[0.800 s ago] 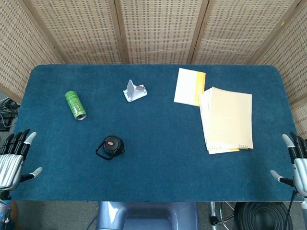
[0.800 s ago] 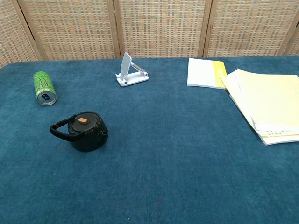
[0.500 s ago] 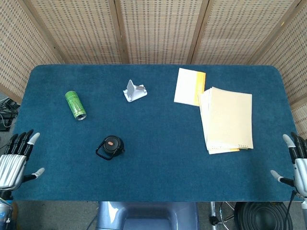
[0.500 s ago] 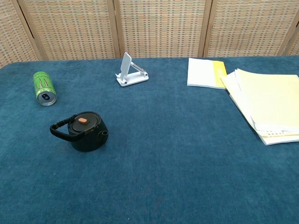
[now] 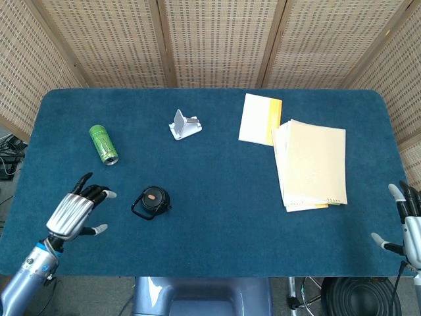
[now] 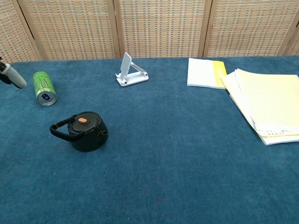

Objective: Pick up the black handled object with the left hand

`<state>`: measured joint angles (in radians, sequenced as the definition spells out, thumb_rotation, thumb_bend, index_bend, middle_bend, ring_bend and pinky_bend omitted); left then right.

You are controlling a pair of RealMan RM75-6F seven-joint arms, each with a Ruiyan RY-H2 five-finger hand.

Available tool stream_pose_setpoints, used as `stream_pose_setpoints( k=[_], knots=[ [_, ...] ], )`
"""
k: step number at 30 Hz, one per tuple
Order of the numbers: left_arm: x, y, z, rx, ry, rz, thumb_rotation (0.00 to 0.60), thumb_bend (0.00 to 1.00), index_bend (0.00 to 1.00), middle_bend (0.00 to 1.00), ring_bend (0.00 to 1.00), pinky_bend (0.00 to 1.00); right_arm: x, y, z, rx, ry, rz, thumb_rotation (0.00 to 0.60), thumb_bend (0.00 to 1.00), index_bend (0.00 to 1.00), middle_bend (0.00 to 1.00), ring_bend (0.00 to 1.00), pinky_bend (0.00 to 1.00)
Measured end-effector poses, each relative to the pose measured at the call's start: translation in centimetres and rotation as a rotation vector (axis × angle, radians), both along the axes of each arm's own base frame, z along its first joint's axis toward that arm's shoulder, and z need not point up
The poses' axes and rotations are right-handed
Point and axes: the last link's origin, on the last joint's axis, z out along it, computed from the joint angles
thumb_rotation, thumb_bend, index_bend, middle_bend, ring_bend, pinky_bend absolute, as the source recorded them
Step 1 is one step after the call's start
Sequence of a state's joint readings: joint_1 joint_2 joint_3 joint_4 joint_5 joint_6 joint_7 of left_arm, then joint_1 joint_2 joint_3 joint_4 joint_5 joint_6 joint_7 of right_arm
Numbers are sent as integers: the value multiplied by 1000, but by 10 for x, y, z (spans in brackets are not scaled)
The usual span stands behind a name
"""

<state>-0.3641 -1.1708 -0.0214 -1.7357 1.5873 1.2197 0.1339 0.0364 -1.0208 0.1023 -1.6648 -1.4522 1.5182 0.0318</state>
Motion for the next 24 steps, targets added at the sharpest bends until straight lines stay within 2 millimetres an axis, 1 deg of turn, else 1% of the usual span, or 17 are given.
stream_pose_setpoints(
  k=[6, 9, 15, 24],
  knots=[
    [14, 19, -24, -122, -6, 24, 600, 0, 317, 317, 281, 0, -2, -2, 0, 1, -11, -7, 600, 0, 0, 0, 0, 0],
    [21, 25, -36, -172, -5, 38, 600, 0, 317, 317, 281, 0, -2, -2, 0, 1, -13, -8, 600, 0, 0, 0, 0, 0],
    [31, 28, -50, -225, 24, 33, 600, 0, 334, 318, 281, 0, -3, -2, 1, 4, -20, -10, 600, 0, 0, 0, 0, 0],
    [41, 28, -60, -271, 24, 40, 600, 0, 338, 322, 281, 0, -3, -3, 1, 7, -21, -12, 600, 0, 0, 0, 0, 0]
  ],
)
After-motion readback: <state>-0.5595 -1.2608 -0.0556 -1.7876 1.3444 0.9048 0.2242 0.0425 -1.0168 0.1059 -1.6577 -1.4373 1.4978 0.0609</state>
